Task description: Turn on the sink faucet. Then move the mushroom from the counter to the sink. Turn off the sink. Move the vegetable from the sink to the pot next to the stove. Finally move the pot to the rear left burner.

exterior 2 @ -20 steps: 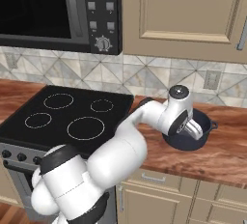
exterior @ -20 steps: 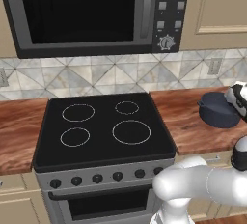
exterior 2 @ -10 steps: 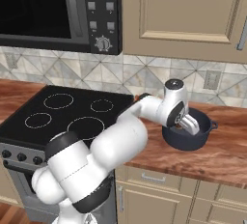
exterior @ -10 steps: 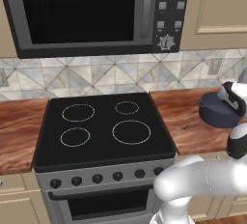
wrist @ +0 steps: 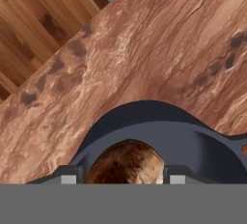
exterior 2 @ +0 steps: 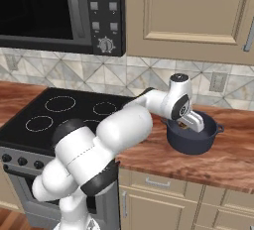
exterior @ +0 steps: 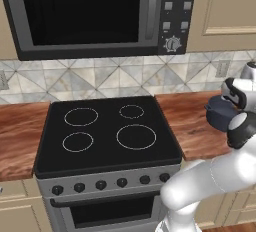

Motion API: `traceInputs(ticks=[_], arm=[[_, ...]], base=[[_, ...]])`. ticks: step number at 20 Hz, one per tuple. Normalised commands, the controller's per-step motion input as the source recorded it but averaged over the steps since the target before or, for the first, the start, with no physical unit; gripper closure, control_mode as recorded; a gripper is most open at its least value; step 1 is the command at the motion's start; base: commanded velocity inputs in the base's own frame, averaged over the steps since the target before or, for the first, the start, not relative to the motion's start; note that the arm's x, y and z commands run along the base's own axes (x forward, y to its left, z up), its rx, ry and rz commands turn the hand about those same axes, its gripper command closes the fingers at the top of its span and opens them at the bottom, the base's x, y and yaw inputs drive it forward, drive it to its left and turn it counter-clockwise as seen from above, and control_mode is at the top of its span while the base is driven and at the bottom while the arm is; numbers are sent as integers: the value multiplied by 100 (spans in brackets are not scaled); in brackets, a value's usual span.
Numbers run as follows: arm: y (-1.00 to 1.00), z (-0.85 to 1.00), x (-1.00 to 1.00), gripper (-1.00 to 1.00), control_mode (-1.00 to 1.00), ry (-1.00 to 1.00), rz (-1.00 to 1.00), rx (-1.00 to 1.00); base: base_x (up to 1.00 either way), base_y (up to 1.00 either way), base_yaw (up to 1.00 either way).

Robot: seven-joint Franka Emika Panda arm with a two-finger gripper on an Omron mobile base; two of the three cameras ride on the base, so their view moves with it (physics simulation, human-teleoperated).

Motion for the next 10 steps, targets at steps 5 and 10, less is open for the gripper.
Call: traceInputs(ticks=[5, 10], arm=[[-4, -8, 8, 100, -100, 3, 7, 8], [-4, -11, 10, 100, -100, 8, 7, 8]], base=[[0, 0, 0], [0, 0, 0]])
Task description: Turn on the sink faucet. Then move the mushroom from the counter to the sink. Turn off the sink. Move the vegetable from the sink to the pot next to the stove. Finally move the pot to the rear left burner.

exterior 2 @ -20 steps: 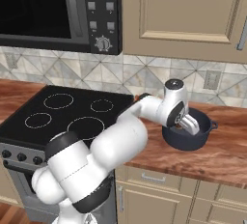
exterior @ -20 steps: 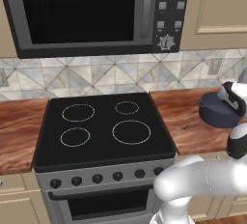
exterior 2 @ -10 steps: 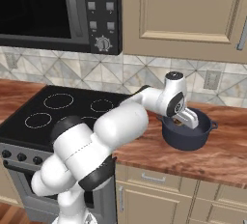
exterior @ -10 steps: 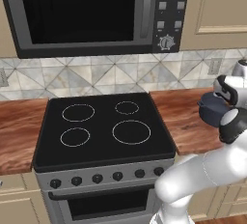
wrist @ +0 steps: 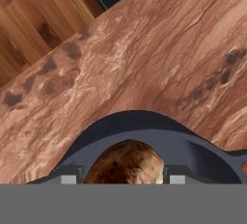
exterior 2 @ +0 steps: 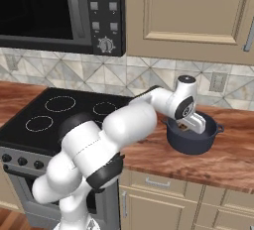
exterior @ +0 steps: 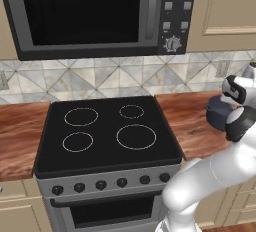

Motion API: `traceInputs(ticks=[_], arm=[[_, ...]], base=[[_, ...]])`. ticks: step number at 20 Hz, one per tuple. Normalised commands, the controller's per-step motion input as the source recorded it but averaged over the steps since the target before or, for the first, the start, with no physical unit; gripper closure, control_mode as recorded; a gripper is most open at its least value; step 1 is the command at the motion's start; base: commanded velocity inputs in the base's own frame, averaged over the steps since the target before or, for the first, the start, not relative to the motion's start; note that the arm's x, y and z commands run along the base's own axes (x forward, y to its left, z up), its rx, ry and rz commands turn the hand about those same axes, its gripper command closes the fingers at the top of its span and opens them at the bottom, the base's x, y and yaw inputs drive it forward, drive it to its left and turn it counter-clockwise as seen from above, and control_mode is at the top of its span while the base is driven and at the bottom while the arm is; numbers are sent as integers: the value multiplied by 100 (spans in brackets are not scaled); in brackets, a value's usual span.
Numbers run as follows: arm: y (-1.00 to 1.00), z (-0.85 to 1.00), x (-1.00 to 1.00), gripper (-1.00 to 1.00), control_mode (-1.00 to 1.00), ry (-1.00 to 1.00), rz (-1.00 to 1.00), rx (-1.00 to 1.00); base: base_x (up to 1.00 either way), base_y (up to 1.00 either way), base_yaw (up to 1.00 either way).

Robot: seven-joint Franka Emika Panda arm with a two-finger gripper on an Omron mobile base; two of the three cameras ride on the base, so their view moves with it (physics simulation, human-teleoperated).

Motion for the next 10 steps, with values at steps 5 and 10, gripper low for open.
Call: traceInputs(ticks=[5, 10], arm=[[0, -18, 17, 100, -100, 11, 4, 3], [0, -18, 13, 100, -100, 11, 3, 2]], base=[[0, 0, 0], [0, 0, 0]])
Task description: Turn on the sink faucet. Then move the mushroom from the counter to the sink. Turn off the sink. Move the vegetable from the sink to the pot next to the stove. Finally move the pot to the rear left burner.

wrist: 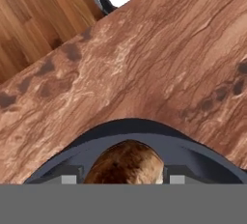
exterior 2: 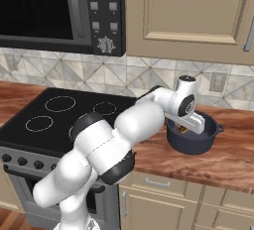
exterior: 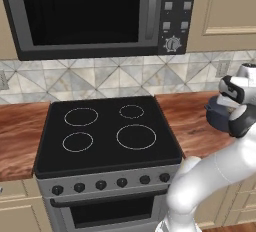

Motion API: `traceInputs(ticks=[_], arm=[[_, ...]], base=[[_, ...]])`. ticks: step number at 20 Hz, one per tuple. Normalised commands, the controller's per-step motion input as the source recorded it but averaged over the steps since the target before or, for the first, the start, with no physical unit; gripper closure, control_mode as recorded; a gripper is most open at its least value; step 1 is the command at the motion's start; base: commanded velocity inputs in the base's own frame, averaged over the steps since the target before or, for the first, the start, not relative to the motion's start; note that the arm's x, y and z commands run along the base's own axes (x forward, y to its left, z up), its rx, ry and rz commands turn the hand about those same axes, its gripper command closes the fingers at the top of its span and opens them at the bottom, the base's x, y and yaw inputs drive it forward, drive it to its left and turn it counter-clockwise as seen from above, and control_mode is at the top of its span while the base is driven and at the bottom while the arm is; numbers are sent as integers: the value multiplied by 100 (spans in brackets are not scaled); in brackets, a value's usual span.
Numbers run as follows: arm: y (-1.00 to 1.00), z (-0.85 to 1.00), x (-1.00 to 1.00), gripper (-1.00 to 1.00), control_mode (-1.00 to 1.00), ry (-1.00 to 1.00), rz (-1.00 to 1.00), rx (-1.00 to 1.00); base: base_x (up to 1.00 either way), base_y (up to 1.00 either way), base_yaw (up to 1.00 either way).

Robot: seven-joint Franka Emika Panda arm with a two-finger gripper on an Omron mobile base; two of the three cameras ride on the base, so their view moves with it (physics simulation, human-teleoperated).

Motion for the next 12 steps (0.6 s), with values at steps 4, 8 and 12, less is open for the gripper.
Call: traceInputs(ticks=[4, 8, 12], arm=[[-4, -11, 7, 100, -100, 9, 3, 5], [-8, -11, 0, 100, -100, 6, 1, 7], [-6, -14, 0, 100, -100, 5, 1, 6]], base=[[0, 0, 0], [0, 0, 0], [0, 0, 0]])
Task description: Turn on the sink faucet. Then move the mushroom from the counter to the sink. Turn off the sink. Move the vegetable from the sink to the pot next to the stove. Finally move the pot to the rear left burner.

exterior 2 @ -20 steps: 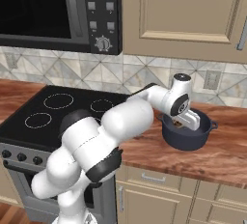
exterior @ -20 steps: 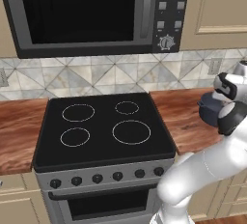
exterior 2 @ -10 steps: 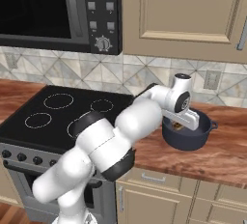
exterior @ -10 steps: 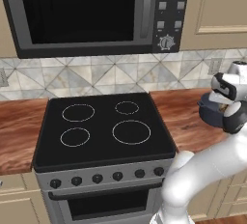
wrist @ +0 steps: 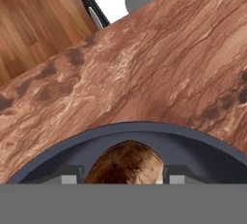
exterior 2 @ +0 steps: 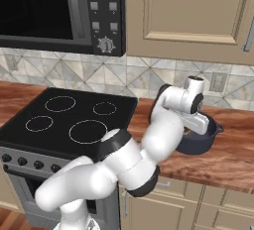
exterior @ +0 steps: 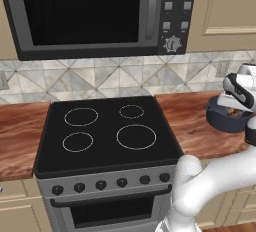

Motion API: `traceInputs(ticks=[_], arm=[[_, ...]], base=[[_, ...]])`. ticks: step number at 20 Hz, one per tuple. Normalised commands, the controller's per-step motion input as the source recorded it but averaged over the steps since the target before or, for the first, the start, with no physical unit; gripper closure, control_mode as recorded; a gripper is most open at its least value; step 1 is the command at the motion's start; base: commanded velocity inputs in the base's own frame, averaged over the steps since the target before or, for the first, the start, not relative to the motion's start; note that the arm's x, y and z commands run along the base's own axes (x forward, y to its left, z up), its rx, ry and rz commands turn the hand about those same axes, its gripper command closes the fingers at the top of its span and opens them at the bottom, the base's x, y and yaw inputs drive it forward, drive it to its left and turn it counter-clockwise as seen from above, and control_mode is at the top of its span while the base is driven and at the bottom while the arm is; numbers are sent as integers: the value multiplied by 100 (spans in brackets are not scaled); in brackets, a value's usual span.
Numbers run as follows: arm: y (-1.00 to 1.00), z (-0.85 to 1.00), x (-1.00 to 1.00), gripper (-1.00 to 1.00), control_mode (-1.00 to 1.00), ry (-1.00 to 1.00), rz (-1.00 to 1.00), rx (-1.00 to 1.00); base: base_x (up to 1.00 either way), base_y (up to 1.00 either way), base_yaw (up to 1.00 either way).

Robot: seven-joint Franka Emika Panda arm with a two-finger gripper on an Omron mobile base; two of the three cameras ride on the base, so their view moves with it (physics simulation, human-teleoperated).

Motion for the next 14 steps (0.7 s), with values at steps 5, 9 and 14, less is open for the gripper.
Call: traceInputs(ticks=[5, 9, 14], arm=[[0, -24, 0, 100, -100, 5, 0, 3], [0, -26, 0, 100, -100, 6, 0, 2], [0, -15, 0, -100, -100, 3, 0, 3]], base=[[0, 0, 0], [0, 0, 0], [0, 0, 0]])
